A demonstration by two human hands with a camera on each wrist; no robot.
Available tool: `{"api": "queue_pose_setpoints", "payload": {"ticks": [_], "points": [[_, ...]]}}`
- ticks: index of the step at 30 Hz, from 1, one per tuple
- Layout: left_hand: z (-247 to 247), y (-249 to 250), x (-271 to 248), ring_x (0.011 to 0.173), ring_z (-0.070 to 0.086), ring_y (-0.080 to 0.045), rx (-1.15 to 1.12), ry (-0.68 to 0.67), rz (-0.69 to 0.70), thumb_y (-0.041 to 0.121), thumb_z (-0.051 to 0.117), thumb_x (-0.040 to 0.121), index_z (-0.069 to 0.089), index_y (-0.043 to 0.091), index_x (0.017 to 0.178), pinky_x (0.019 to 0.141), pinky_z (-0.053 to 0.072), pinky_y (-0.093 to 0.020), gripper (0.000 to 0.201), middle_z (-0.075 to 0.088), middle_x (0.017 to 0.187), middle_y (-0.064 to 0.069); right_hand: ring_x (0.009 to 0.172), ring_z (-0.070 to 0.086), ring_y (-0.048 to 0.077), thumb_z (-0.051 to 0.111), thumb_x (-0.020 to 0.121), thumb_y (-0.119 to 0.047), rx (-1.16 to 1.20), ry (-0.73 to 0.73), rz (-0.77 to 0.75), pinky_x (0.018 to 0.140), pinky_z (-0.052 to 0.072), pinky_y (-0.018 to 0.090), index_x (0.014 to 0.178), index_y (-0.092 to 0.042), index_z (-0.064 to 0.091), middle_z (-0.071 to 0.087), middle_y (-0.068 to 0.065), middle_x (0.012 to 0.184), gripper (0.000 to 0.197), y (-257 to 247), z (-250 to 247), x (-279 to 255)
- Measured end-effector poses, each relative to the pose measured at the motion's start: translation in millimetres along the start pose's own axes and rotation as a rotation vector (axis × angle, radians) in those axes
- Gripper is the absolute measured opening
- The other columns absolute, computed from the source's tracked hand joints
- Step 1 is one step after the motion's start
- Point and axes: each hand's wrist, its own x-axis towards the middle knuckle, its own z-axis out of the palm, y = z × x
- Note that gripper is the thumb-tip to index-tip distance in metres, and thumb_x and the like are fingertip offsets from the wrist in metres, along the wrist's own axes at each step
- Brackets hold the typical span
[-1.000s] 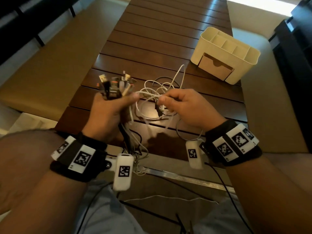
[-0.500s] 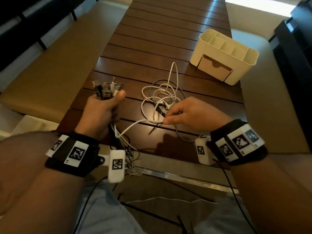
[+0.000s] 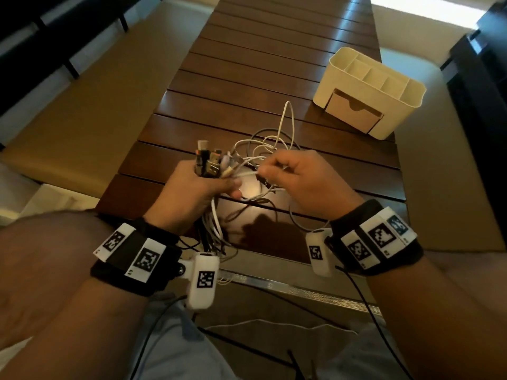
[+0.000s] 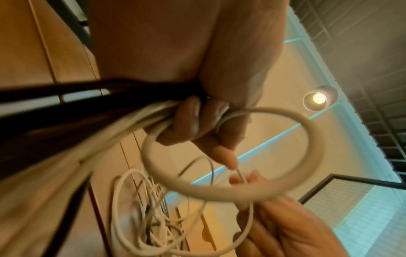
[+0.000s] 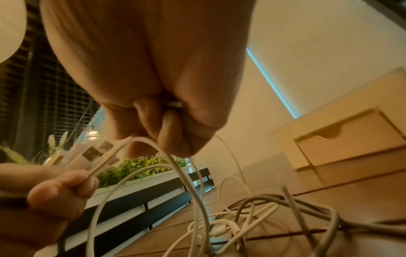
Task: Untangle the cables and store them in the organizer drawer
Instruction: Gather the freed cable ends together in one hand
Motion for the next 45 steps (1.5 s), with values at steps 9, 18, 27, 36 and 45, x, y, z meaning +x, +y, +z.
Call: {"api": "queue_pose_setpoints", "payload": {"ticks": [9, 18, 27, 36, 45], "points": [[-3, -2, 2, 0.069, 0.067, -0.008, -0.011, 0.059, 0.006, 0.007, 0.072, 0.086, 0.073, 0.002, 0.071, 0.080, 0.047, -0.036, 0.016, 0.072, 0.070, -0.003, 0.055, 0.044, 0.012, 0.048, 0.104, -0.022, 0.364, 0.004, 0.251, 0.045, 0.037, 0.023, 0.100, -0.023, 0.069, 0.059, -0.013, 0.071, 0.021, 5, -4, -1], [-1, -2, 0, 0.048, 0.057, -0.007, -0.046, 0.078, 0.028, 0.009, 0.069, 0.090, 0.068, 0.009, 0.074, 0.053, 0.046, -0.017, 0.016, 0.061, 0.055, 0.000, 0.076, 0.061, 0.001, 0.060, 0.097, -0.035, 0.089, 0.031, 0.010, 0.068, 0.046, 0.014, 0.088, -0.027, 0.073, 0.068, -0.011, 0.082, 0.017, -4, 6, -2], [-26, -5, 2, 0.045, 0.046, -0.013, -0.258, -0.154, 0.053, 0.036, 0.086, 0.069, 0.067, 0.012, 0.078, 0.046, 0.038, -0.020, 0.031, 0.054, 0.055, -0.003, 0.085, 0.062, 0.005, 0.060, 0.096, -0.033, 0.064, -0.122, 0.105, 0.076, 0.047, 0.023, 0.093, -0.031, 0.070, 0.068, -0.009, 0.090, 0.011, 5, -15, -3], [-30, -16, 7, 0.039, 0.035, -0.003, -0.463, -0.570, -0.087, 0.048, 0.084, 0.070, 0.076, 0.006, 0.082, 0.043, 0.027, -0.018, 0.044, 0.067, 0.067, -0.010, 0.088, 0.063, -0.002, 0.069, 0.091, -0.035, -0.026, -0.362, 0.083, 0.084, 0.050, 0.026, 0.092, -0.035, 0.074, 0.071, -0.017, 0.093, 0.005, -6, -13, -5], [3, -18, 8, 0.040, 0.032, -0.007, -0.349, -0.315, -0.142, 0.038, 0.064, 0.089, 0.068, 0.009, 0.074, 0.038, 0.028, -0.017, 0.032, 0.056, 0.057, 0.000, 0.082, 0.062, 0.002, 0.067, 0.091, -0.034, -0.080, -0.268, -0.048, 0.075, 0.051, 0.027, 0.093, -0.029, 0.075, 0.068, -0.013, 0.087, 0.009, -14, -14, -3]]}}
